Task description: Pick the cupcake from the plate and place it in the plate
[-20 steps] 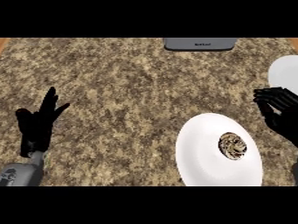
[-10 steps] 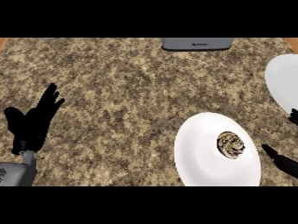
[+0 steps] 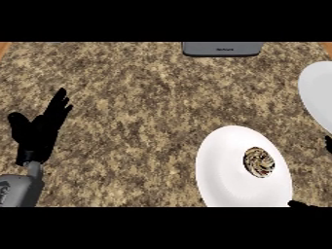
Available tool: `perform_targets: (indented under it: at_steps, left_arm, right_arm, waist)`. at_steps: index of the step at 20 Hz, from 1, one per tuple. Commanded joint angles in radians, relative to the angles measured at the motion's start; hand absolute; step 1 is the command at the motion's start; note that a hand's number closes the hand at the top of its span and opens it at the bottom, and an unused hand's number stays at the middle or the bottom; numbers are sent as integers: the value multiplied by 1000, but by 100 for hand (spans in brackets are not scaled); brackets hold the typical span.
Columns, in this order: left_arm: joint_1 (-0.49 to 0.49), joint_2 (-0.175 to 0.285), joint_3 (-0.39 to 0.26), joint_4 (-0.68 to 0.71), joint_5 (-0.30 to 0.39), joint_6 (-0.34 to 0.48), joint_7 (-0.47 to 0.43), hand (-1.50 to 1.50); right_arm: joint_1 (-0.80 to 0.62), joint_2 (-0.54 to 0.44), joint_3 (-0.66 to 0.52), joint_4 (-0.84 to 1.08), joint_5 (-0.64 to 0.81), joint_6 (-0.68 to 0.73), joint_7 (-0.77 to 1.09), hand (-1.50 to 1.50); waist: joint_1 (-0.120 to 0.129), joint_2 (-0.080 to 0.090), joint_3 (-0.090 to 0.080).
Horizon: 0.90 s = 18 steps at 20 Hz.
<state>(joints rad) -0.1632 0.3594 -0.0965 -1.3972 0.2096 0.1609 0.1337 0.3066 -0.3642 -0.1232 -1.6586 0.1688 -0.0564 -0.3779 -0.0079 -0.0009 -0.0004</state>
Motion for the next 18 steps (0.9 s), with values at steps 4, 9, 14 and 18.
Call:
perform_targets:
  at_steps: [4,9,14,18]
  left_arm:
    - [21,-15,21,4,-26,-20,-9,0]
    - [-49,-13,48,33,-22,-44,22,0]
    - [-6,4,80,37,-13,-82,-19,0]
    - [37,-48,46,-61,-54,-43,17,0]
  right_arm:
    - [-11,-25,76,-145,134,47,261,-150]
    - [-24,-66,102,-189,173,146,413,-150]
    - [-73,-49,200,-253,351,142,600,-150]
    - [-58,-72,171,-191,360,209,567,-150]
  waist:
    - [8,1,0]
    - [5,1,0]
    - [9,1,-1]
    - [7,-1,0]
